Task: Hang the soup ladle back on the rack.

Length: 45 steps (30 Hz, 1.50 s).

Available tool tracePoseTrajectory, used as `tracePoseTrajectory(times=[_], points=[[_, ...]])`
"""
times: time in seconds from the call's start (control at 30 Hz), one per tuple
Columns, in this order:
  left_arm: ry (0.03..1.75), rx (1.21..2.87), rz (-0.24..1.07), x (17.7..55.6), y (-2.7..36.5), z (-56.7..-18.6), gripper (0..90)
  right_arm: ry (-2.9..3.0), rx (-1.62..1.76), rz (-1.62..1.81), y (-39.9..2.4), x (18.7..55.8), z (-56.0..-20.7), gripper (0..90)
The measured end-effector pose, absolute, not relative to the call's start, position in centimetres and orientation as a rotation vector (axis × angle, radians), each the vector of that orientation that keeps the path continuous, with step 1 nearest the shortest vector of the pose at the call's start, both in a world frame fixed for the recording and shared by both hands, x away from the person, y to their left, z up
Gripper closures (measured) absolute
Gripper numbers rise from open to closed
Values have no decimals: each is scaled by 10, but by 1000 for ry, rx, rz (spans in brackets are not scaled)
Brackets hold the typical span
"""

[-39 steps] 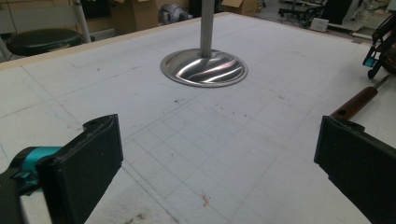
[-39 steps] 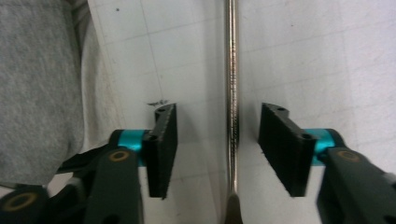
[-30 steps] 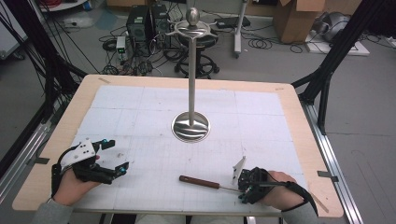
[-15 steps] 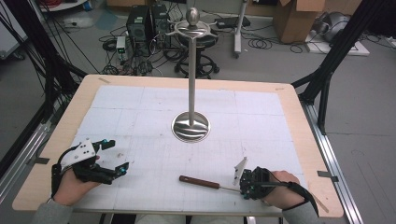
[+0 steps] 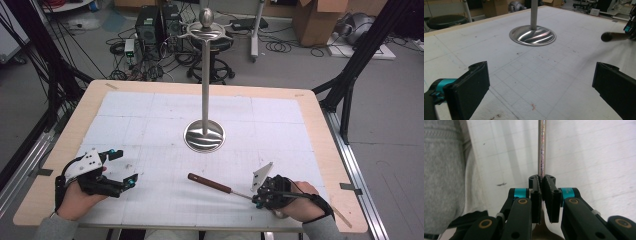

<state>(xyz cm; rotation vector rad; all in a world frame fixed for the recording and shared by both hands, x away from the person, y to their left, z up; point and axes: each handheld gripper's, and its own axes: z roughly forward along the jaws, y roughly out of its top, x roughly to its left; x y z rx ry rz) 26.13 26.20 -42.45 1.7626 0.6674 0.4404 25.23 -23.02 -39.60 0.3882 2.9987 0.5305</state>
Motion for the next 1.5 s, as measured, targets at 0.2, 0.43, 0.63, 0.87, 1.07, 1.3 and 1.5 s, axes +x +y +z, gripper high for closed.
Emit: tracePoseTrajectory(times=[0.2, 0.43, 0.63, 0.87, 1.07, 1.3, 1.5], points=[[669, 1760, 440, 261, 262, -424, 17, 2953, 439, 602, -233, 255, -395, 845], [666, 1756, 442, 261, 262, -424, 17, 2913, 528, 764, -242, 261, -394, 845], [667, 1757, 436, 261, 262, -424, 17, 2890, 571, 845, -249, 264, -392, 845], [665, 1758, 438, 261, 262, -424, 17, 2815, 608, 979, -253, 267, -388, 845], [666, 1756, 441, 261, 262, -424, 17, 2741, 668, 1059, -258, 270, -385, 845], [667, 1757, 440, 261, 262, -424, 17, 2622, 711, 1173, -264, 274, -382, 845], [666, 1755, 440, 261, 262, -424, 17, 2579, 748, 1214, -265, 279, -384, 845]])
